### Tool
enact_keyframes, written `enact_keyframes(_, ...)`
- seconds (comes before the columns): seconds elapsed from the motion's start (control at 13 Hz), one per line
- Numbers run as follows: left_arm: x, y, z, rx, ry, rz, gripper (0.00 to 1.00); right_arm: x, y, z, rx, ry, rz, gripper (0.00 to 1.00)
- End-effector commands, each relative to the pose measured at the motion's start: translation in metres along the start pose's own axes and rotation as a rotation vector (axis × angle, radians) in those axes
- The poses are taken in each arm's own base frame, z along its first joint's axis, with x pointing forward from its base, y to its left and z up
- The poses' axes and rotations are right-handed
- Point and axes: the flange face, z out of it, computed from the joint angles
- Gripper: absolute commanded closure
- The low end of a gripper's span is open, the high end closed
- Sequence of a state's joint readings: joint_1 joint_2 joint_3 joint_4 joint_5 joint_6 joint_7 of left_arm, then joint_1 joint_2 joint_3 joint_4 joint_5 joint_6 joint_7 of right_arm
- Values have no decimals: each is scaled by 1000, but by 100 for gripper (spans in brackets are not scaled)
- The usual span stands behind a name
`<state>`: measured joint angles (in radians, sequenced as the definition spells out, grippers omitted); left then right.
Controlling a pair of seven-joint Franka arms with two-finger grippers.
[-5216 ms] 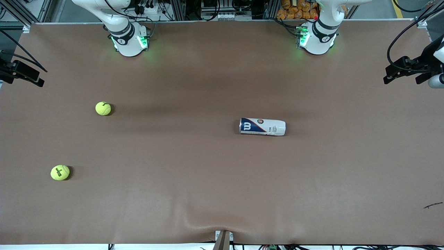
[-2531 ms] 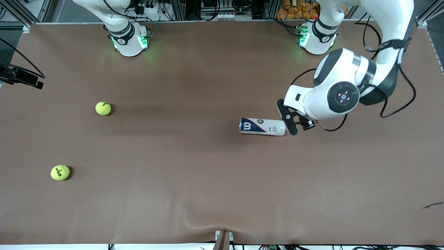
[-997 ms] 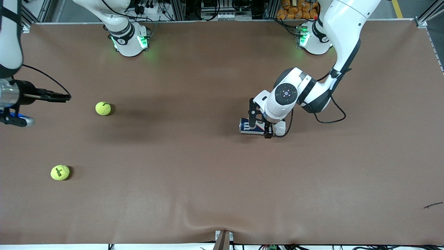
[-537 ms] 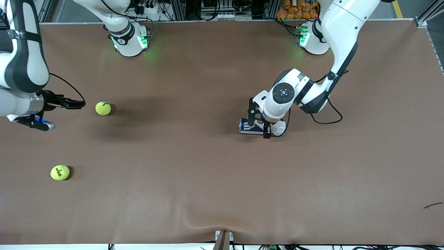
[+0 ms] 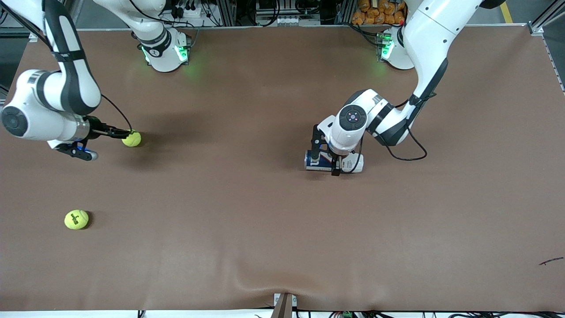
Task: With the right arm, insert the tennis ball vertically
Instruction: 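Close the right gripper around the nearer yellow tennis ball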
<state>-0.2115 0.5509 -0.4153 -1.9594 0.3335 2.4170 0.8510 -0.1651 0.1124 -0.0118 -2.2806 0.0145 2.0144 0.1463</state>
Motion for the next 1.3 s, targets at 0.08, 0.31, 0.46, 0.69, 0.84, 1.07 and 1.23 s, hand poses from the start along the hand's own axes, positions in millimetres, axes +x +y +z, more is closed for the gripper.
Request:
enact_keyframes(0.08,13,3,11,39,-19,7,0,-7,22,32,24,31,52,0)
enact_keyframes(0.31,16,5,20,54,-28,1,0,5,20,54,61,25,149,0)
enact_keyframes(0.46,18,7,23,62,-39,18,10,11,18,66,66,30,207,0)
enact_keyframes(0.69,19,8,22,76,-51,41,30,16,20,77,67,33,215,0)
enact_keyframes(0.84,19,6,15,87,-50,40,29,17,20,84,66,27,217,0)
enact_keyframes(1.07,20,-2,-16,98,-61,50,28,20,20,96,63,16,218,0)
enact_keyframes(1.23,32,-7,-37,75,-44,41,28,20,20,101,61,5,218,0)
